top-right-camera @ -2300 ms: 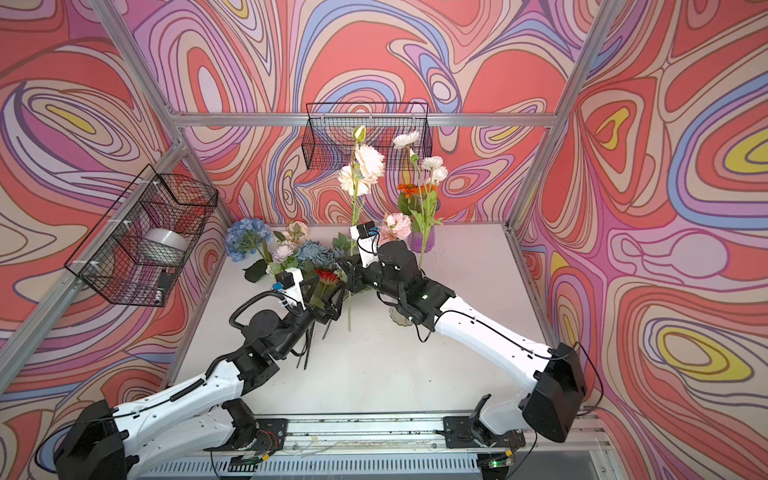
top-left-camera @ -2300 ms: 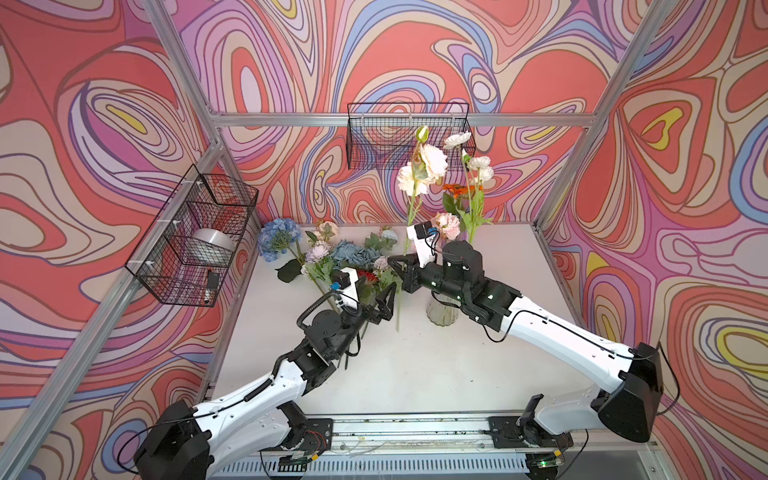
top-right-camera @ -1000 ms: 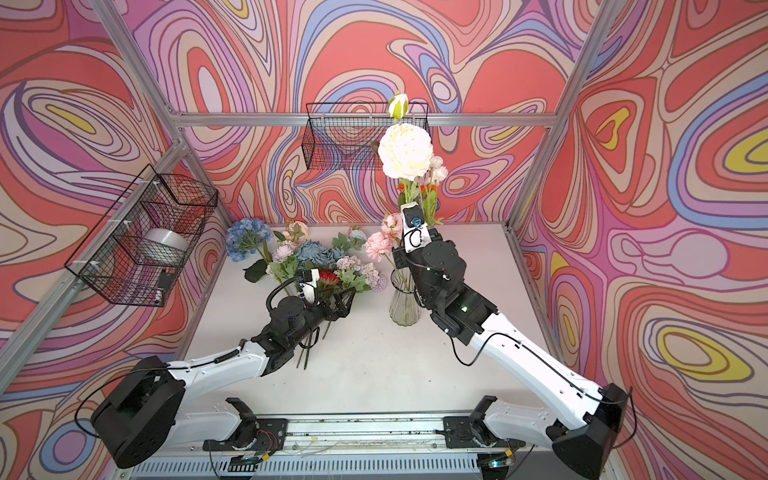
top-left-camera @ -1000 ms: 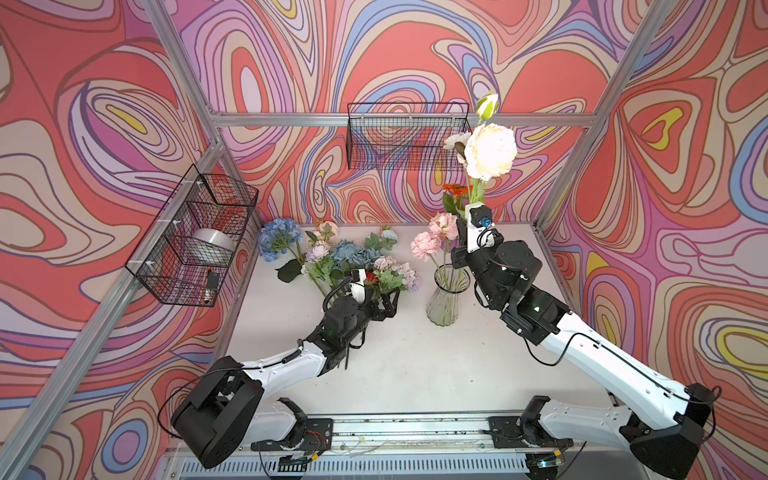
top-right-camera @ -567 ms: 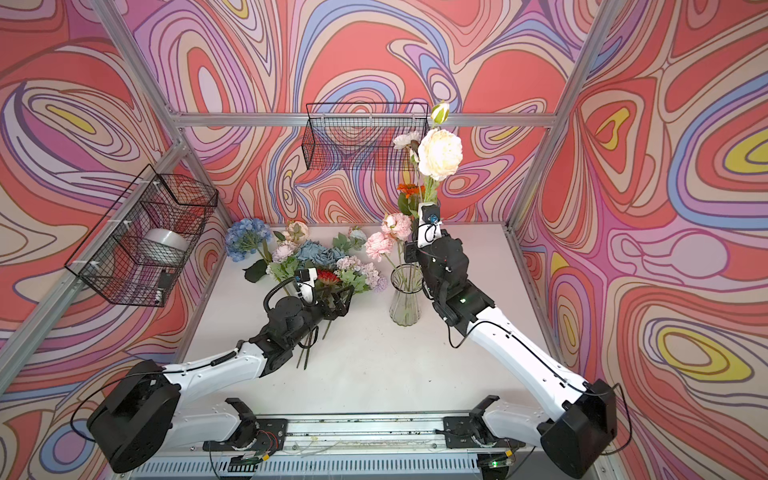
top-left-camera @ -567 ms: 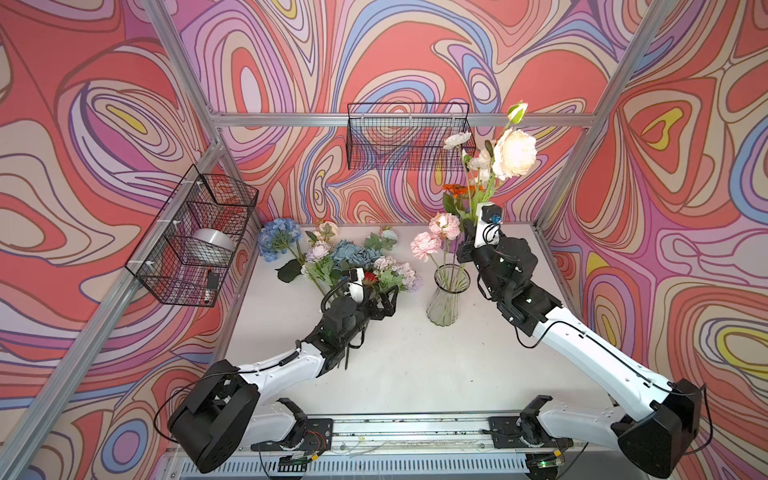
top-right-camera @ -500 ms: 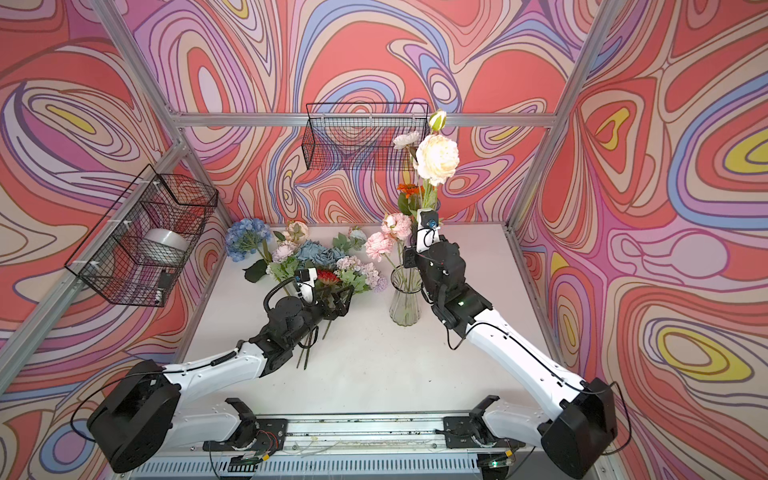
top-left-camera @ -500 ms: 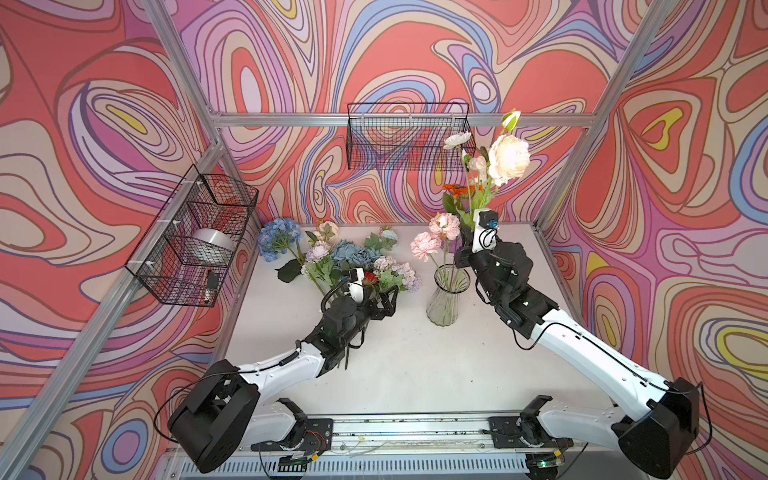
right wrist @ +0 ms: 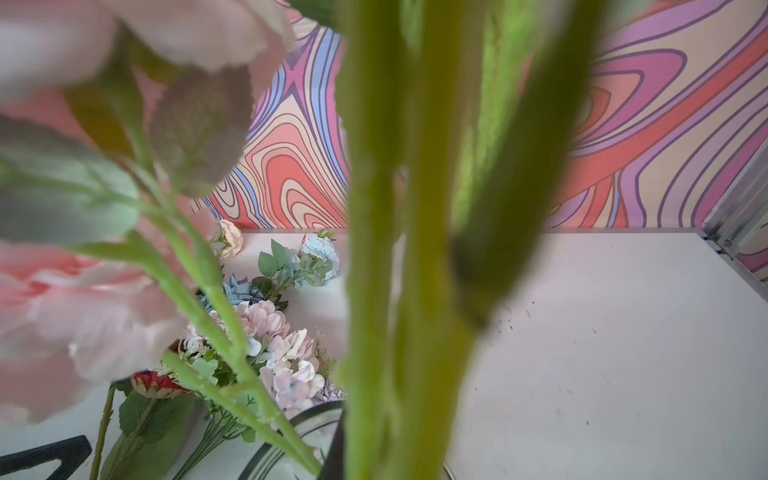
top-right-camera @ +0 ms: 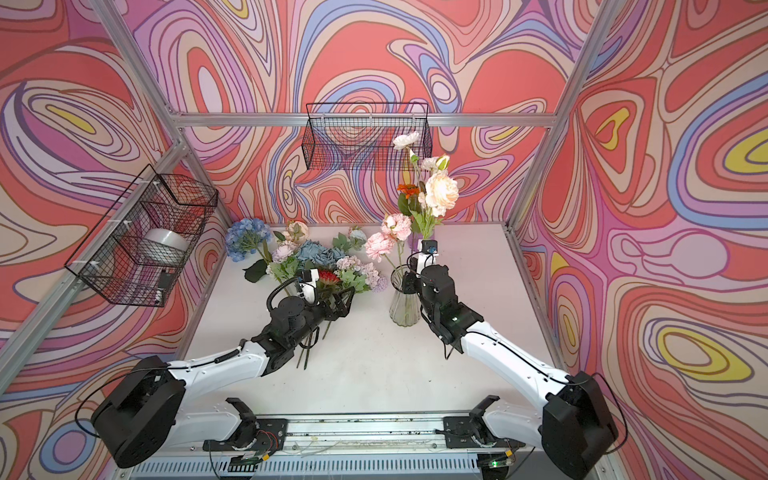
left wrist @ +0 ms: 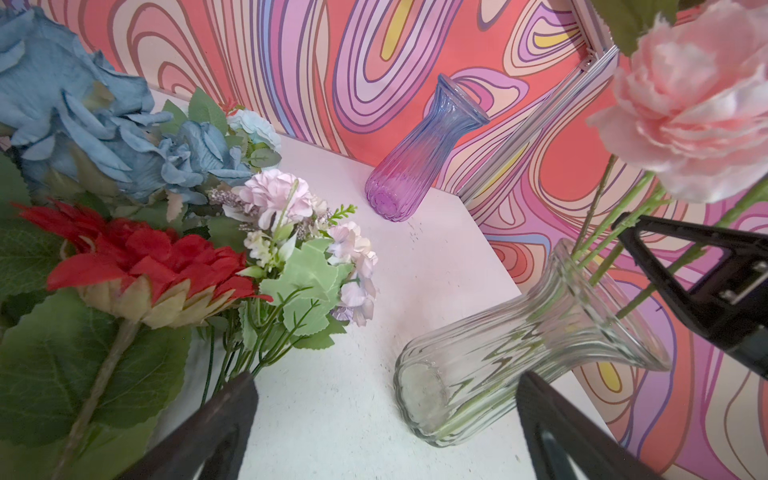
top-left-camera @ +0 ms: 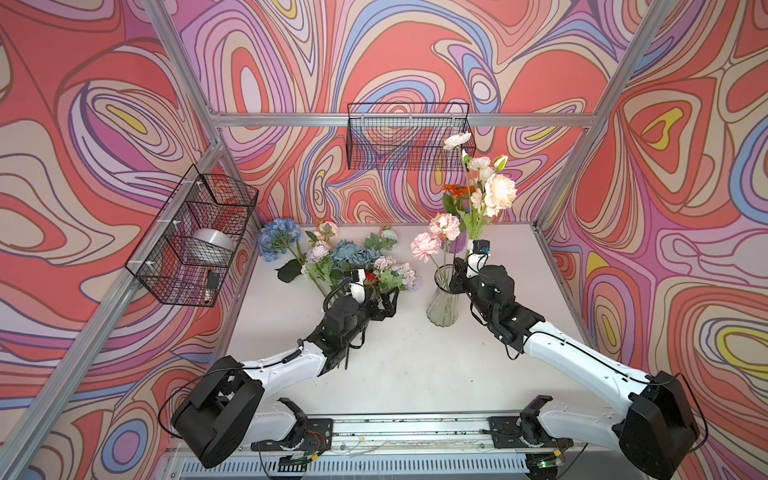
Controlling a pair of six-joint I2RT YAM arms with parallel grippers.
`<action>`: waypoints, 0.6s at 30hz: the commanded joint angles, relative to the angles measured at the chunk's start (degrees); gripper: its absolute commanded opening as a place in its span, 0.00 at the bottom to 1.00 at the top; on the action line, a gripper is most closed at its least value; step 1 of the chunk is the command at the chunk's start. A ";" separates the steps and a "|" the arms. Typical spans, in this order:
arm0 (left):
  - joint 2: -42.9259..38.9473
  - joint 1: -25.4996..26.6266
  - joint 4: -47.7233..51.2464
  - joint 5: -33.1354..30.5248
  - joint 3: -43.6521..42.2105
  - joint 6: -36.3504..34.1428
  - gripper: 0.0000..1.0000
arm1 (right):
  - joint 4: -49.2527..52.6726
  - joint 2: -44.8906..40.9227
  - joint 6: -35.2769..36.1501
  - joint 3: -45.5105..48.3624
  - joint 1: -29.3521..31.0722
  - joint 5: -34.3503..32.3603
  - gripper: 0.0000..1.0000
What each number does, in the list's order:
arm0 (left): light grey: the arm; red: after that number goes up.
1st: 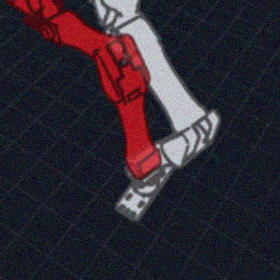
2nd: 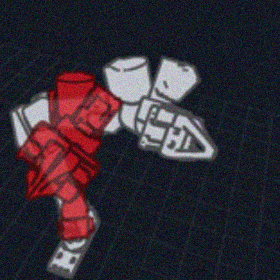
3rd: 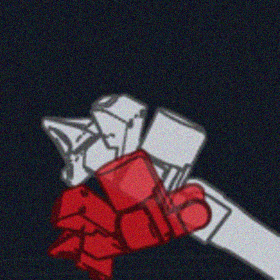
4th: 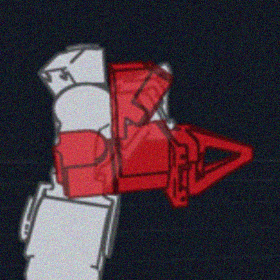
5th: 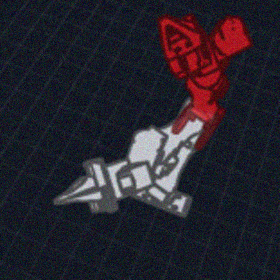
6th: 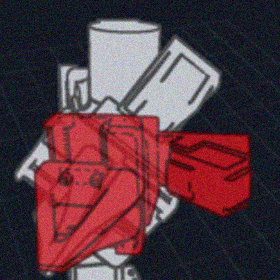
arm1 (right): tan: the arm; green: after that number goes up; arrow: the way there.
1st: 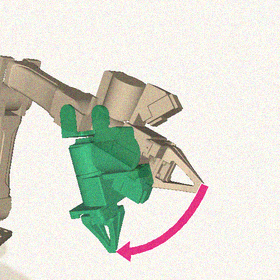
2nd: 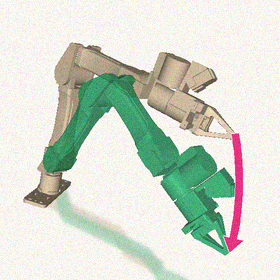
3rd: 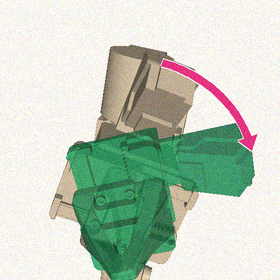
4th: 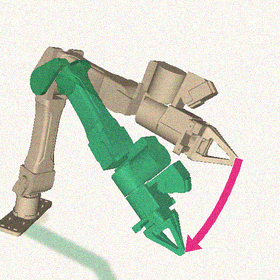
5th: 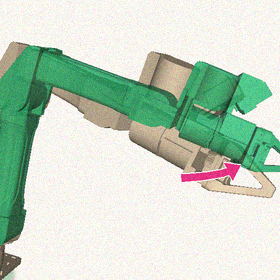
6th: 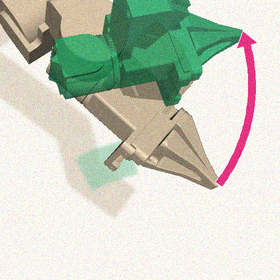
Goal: Arrange the flowers into the vase
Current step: 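Lower the cream rose stem into the clear vase with the right gripper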
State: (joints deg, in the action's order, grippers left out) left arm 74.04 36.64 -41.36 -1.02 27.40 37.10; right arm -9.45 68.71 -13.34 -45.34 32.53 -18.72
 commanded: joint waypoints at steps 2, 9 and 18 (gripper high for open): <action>0.49 -0.26 -0.38 0.52 1.52 -0.25 1.00 | 1.77 0.81 -2.93 0.96 -0.23 1.00 0.00; 0.58 -0.26 -0.39 0.53 1.52 -0.10 1.00 | 6.66 1.70 -2.27 -0.62 -0.28 1.04 0.03; -0.70 -0.30 0.68 -1.34 1.44 -0.25 1.00 | 11.64 -0.05 -1.86 -2.42 -0.28 2.39 0.28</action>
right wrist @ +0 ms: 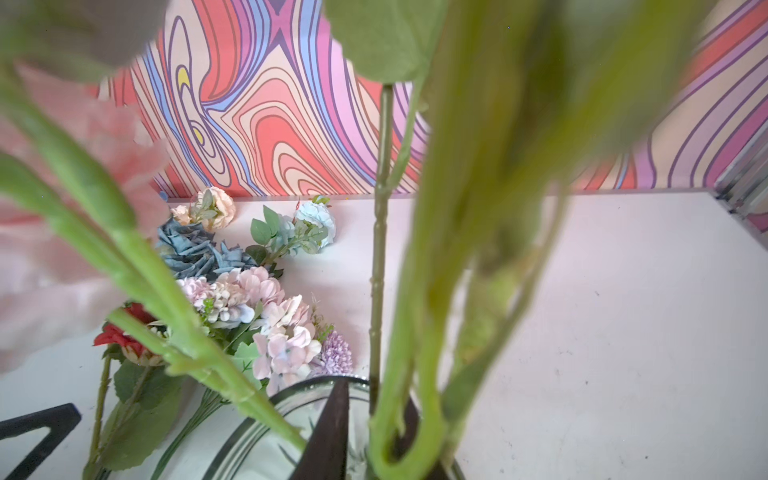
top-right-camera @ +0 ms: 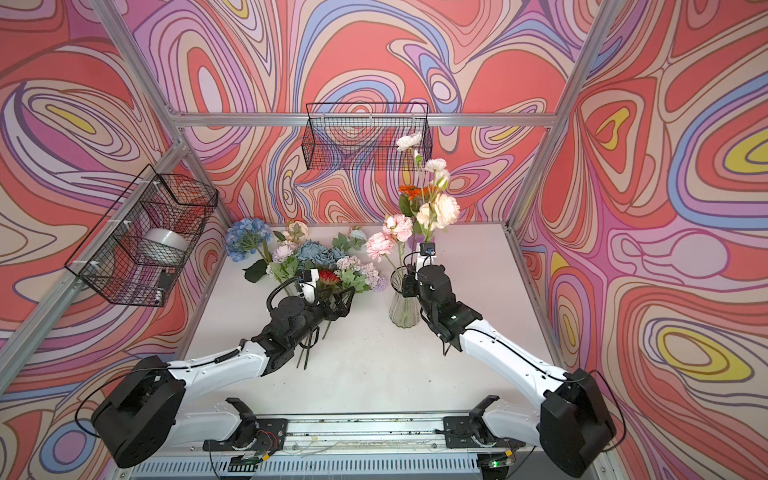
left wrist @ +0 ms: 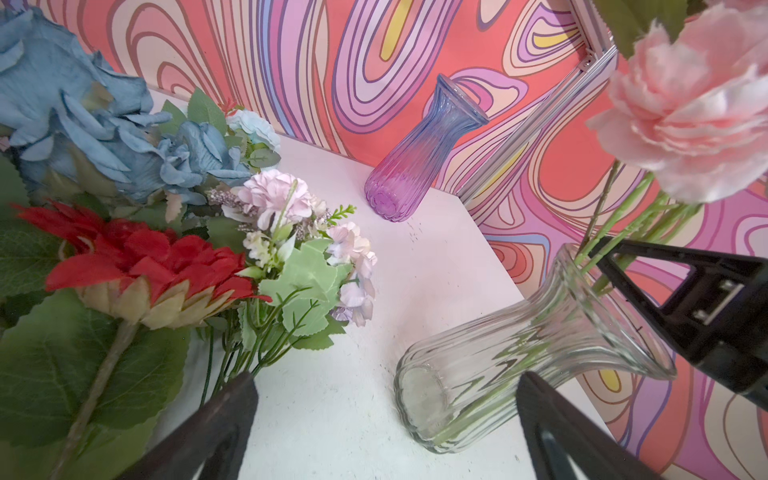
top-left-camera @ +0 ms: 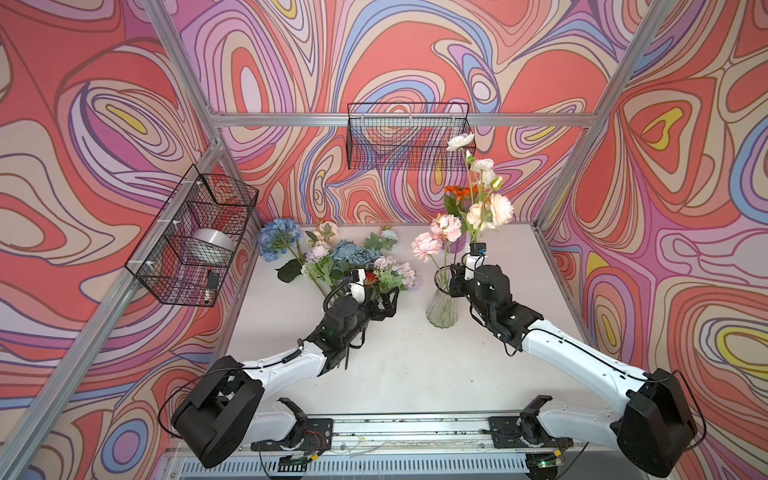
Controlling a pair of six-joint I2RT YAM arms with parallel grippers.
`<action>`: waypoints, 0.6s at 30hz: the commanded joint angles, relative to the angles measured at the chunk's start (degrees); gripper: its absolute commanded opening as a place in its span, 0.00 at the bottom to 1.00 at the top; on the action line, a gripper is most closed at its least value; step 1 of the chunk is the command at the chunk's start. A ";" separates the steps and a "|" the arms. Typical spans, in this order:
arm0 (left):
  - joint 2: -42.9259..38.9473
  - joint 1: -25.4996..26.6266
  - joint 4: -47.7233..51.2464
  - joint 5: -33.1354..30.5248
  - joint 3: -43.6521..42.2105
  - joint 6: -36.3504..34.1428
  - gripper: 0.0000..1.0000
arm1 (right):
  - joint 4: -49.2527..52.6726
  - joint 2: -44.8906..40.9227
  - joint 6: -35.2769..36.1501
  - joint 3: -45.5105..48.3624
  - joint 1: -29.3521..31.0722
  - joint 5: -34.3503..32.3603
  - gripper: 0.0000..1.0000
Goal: Arrange the flowers into the vase
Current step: 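Lower the cream rose stem into the clear vase with the right gripper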
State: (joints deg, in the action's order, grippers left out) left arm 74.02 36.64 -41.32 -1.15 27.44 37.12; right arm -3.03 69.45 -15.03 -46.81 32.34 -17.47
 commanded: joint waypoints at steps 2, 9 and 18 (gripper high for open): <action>-1.46 -0.55 1.28 -2.13 1.17 -0.58 1.00 | 6.67 -1.73 -0.31 -1.34 -0.08 1.76 0.34; -4.28 -4.12 2.81 -2.47 -0.14 0.66 1.00 | 13.89 -4.89 -1.35 -2.85 -0.08 4.66 0.53; -7.31 -7.98 4.88 -2.10 -1.61 3.28 1.00 | 21.21 -8.05 -1.72 -4.36 -0.04 6.03 0.65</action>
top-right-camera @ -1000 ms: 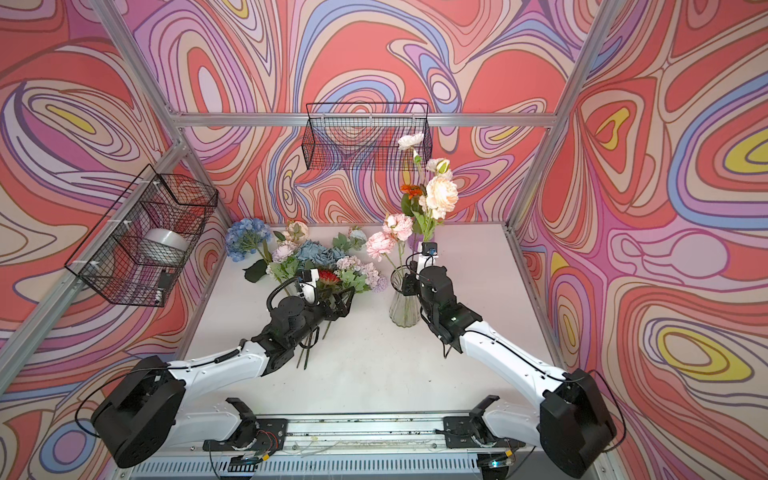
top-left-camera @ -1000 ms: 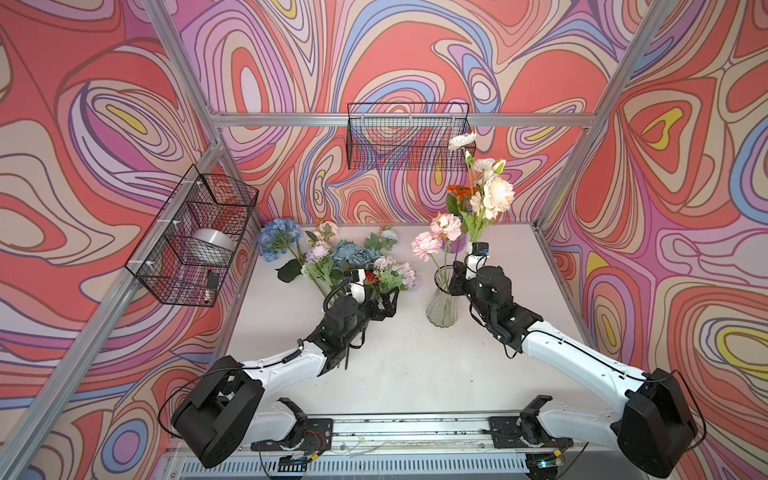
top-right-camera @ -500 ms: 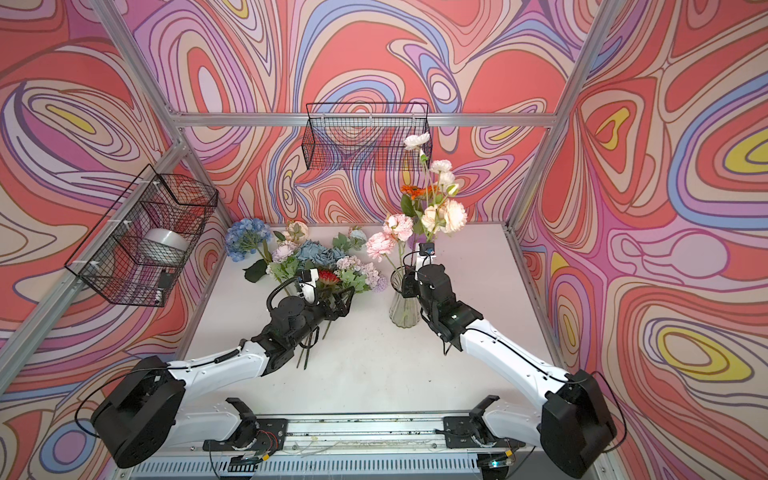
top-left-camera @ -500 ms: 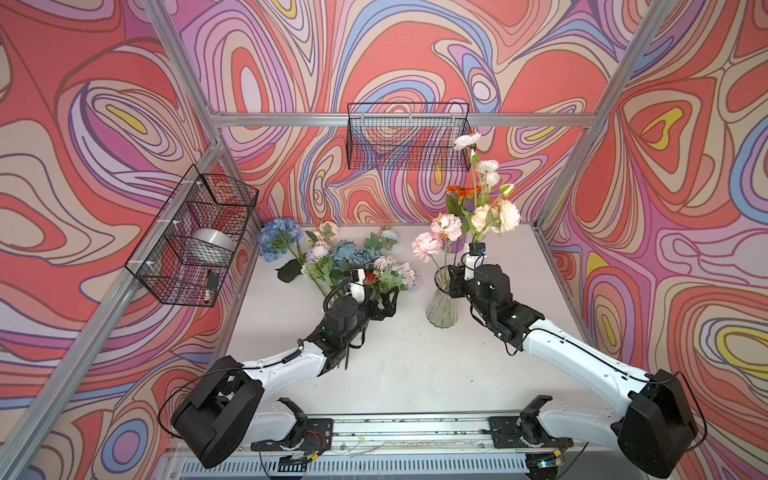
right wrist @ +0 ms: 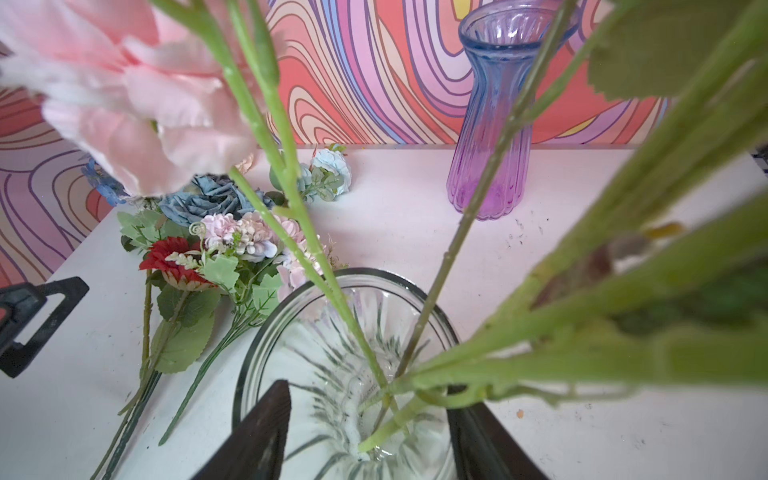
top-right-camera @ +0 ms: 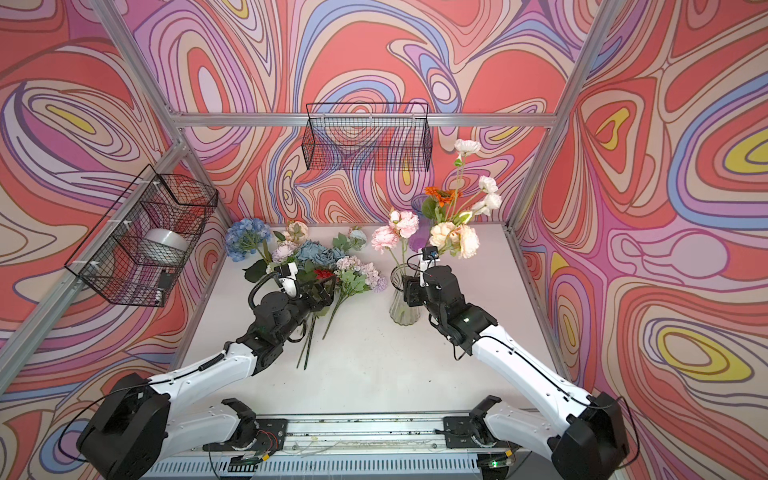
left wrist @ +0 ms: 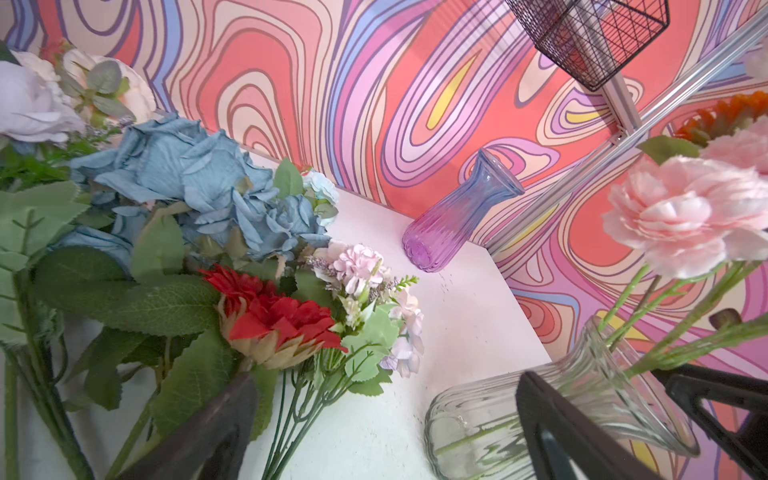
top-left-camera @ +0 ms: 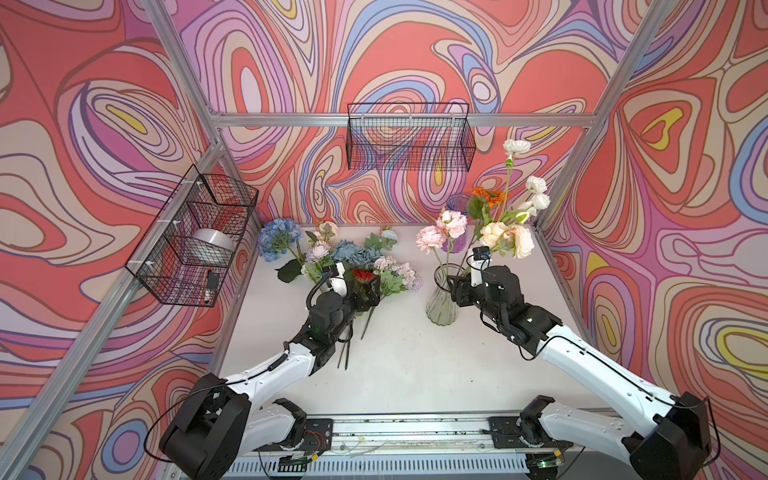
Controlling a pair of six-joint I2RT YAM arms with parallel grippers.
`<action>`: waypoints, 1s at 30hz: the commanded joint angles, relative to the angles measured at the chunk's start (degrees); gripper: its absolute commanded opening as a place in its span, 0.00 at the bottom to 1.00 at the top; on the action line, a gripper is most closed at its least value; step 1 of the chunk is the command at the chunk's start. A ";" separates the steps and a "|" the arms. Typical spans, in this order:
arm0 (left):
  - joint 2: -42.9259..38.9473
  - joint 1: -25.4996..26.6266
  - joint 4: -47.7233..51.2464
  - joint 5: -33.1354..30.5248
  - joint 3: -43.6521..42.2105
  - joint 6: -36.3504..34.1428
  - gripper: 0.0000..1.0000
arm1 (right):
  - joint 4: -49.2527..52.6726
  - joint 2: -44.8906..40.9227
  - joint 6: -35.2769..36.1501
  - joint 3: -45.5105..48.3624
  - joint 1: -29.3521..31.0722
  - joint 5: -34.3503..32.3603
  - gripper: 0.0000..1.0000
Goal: Arrange the flowers into the vase
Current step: 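Lower the cream rose stem into the clear vase with the right gripper, then open the right gripper and draw back while the left reaches into the pile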
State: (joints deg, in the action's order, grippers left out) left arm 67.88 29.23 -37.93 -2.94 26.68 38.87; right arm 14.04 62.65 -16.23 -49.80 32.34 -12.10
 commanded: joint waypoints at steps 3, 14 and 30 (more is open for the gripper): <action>-1.45 -0.67 1.88 -0.26 -0.74 1.56 1.00 | 4.88 -1.70 -0.47 -1.84 -0.08 0.93 0.68; -2.82 -3.86 4.38 0.10 -0.69 1.93 1.00 | 14.82 -3.94 -3.12 -6.68 0.01 11.39 0.76; -13.57 -13.09 16.05 3.25 -6.17 3.42 0.86 | 8.92 1.73 -6.27 -9.86 9.53 18.02 0.77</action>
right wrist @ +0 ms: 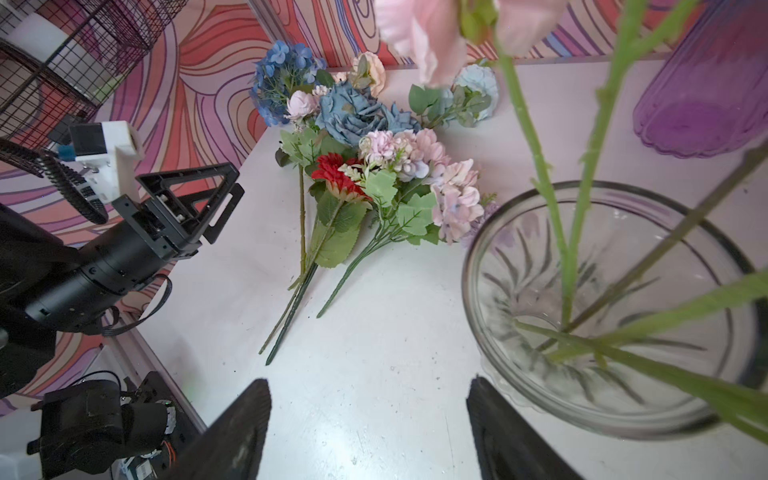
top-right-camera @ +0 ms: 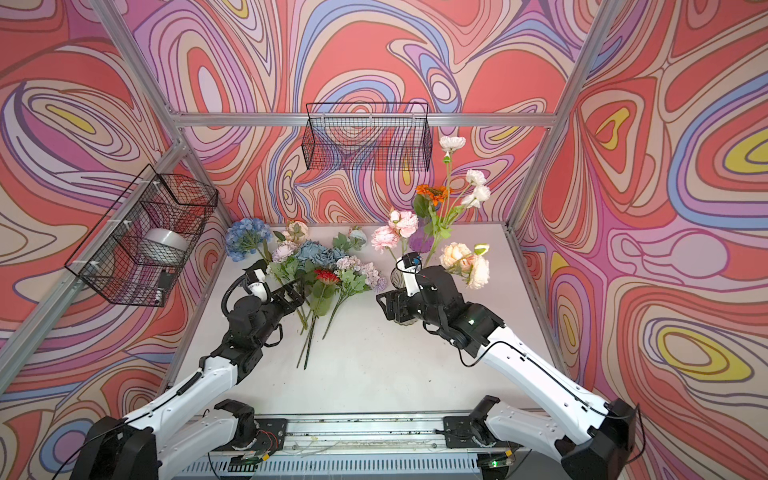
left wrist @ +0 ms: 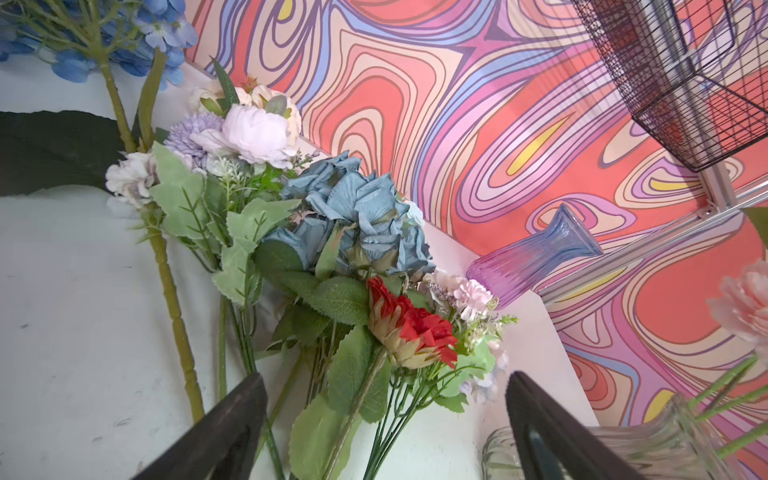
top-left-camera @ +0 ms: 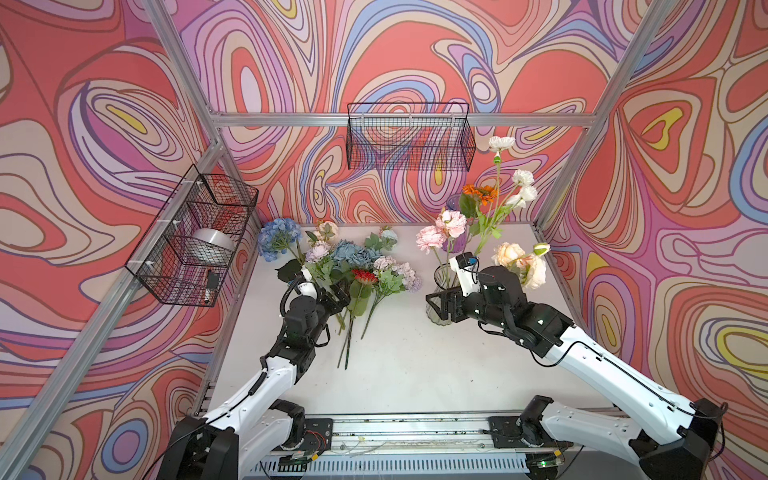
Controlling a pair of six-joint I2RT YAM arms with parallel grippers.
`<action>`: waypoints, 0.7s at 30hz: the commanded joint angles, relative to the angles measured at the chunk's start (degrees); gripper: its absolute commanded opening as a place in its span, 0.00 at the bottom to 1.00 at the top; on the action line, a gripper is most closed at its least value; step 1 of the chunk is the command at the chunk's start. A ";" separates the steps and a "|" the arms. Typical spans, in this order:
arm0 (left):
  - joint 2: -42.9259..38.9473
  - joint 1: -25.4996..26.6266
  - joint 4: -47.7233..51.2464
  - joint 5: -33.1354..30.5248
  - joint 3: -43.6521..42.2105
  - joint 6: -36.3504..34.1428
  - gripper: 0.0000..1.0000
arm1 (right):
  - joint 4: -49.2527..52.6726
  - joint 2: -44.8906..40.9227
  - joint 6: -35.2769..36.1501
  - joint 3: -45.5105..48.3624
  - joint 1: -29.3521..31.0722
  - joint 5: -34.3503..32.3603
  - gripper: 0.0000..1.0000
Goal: Arrange the flowers into the vase
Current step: 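Open the right gripper and draw back while the left reaches into the pile, then close the left gripper on another flower stem in the pile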
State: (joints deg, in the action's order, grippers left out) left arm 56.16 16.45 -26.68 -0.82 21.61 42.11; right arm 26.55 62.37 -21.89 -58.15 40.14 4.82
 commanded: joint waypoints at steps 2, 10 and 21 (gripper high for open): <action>-3.16 -0.29 7.66 2.25 -1.61 -0.62 0.82 | -5.97 4.14 -0.52 -2.11 2.61 1.50 0.77; -8.12 -0.36 22.33 4.55 -3.16 -3.41 0.66 | -17.16 12.48 -2.65 -2.76 2.98 -0.28 0.75; -3.60 2.94 32.79 6.54 -4.01 -3.50 0.42 | -21.38 19.14 -3.68 -3.64 3.00 -2.36 0.74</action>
State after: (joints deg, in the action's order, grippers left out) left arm 51.42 18.04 0.84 5.06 17.80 39.22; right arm 7.20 80.73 -24.95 -60.12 42.89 3.44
